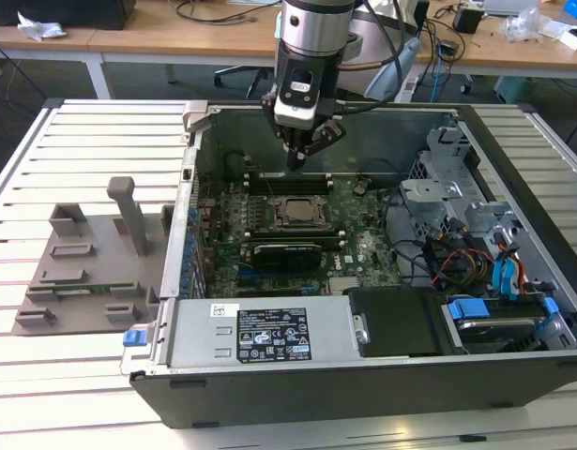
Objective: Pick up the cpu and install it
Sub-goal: 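Install the first cpu locking lever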
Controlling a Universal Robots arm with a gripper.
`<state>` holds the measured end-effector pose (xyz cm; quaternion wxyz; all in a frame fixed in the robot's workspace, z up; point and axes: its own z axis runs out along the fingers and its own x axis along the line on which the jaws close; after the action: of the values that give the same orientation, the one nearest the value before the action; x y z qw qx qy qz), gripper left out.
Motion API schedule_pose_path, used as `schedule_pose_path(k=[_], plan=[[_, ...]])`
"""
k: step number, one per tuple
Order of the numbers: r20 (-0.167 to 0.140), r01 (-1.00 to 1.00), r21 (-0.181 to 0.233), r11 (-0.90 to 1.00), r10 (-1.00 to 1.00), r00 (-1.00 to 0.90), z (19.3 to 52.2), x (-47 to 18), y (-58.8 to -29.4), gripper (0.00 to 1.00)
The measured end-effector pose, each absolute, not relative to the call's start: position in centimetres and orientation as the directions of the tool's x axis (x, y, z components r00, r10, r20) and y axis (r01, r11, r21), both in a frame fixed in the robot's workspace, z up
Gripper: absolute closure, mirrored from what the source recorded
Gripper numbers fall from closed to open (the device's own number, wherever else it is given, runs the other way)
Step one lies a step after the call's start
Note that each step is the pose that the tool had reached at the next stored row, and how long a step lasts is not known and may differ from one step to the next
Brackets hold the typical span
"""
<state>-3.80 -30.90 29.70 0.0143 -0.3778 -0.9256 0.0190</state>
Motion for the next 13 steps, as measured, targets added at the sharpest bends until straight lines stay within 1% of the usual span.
schedule_pose_path(k=[13], plan=[[0.012, 0.614, -0.046, 0.788, 0.615, -0.789, 29.7, -3.8, -30.9, 0.89]])
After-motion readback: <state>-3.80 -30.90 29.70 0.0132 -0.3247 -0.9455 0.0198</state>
